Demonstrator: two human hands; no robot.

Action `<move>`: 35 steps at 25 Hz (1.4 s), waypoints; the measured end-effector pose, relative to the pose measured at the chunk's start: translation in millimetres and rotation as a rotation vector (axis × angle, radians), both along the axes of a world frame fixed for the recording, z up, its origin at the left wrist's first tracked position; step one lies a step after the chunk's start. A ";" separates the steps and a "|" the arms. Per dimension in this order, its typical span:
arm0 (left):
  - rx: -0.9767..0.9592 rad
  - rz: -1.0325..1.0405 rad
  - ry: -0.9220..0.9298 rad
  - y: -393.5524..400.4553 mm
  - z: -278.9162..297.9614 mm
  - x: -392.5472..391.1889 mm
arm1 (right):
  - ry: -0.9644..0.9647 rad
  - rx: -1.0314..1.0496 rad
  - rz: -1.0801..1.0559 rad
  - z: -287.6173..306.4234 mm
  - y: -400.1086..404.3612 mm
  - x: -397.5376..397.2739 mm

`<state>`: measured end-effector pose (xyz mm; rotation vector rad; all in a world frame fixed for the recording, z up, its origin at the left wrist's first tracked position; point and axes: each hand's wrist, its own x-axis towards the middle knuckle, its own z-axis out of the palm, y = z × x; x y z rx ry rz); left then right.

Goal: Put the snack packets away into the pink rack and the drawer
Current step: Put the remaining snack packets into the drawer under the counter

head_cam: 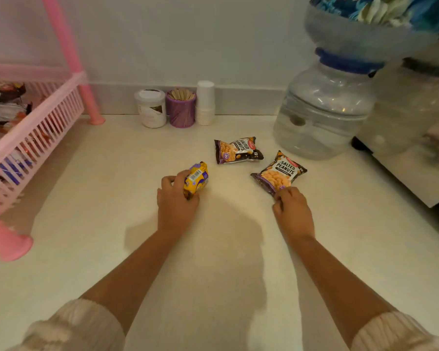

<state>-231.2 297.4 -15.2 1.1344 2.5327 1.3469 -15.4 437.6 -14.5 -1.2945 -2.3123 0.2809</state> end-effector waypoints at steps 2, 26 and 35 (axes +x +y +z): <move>0.012 -0.024 -0.023 -10.8 1.2 17.2 | 0.057 -0.033 0.016 -1.4 -5.6 6.1; -0.049 -0.107 -0.002 -53.5 3.5 86.6 | -0.265 -0.056 -0.089 4.8 -36.9 2.8; -0.065 -0.109 0.000 -52.9 1.7 86.4 | -0.432 0.056 0.042 5.8 -42.3 7.8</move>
